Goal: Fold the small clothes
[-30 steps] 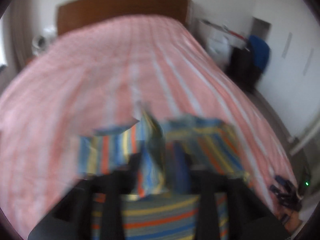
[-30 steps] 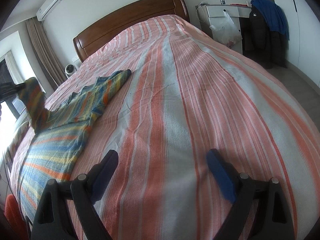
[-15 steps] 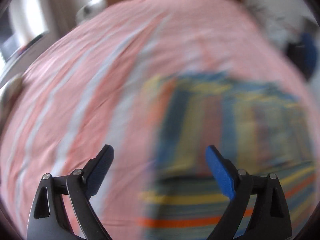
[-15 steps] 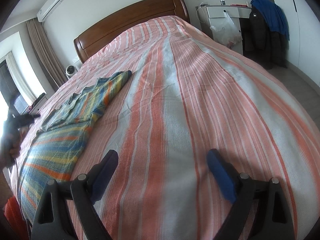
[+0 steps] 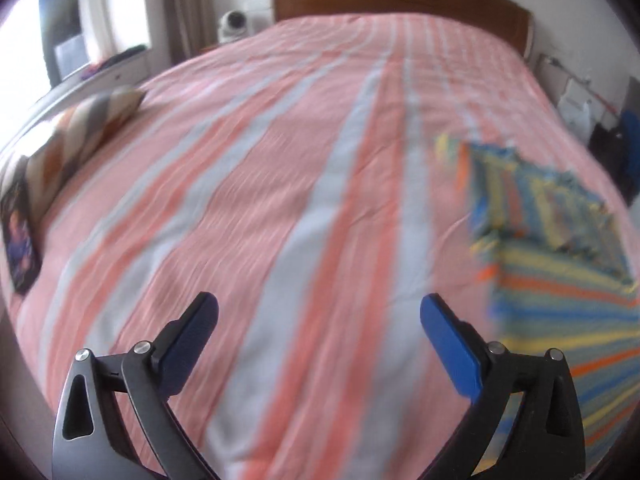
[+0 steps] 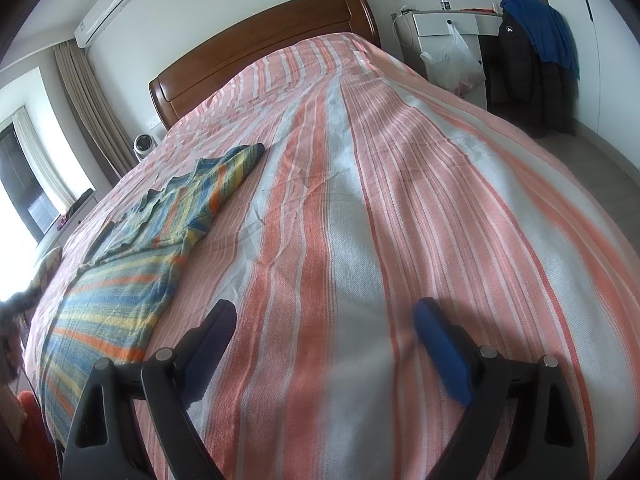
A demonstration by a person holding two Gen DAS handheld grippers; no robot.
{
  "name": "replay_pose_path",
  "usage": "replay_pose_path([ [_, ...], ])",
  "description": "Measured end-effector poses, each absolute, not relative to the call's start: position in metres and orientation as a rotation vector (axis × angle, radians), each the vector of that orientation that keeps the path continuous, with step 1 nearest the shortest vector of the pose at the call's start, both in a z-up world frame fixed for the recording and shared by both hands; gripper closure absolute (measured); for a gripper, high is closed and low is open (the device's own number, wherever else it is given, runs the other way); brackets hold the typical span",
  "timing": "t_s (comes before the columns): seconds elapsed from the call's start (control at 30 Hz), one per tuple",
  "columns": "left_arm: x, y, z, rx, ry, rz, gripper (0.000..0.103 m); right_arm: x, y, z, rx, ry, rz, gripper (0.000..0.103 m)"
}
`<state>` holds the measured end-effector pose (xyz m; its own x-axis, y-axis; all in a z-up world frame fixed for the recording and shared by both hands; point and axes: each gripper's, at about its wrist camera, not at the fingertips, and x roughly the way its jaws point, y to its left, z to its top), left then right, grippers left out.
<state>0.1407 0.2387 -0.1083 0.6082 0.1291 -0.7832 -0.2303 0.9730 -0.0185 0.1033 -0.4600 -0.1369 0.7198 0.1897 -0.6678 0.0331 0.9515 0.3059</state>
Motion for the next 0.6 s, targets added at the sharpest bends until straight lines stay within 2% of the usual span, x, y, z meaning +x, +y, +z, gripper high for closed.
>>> replay_pose_path([
  [0.1,0.133,0.252,-0.142,-0.195,0.889,0.187,0.001,0.103,-0.46,-0.137,0.302,0.769,0.085,0.013],
  [0.17,0.127,0.248,-0.143,-0.172,0.832,0.174,0.001,0.104,-0.459,-0.136,0.299,0.773,0.082,0.013],
  [0.6,0.127,0.242,-0.145,-0.128,0.824,0.202,0.0,0.106,-0.455,-0.135,0.285,0.782,0.073,0.013],
])
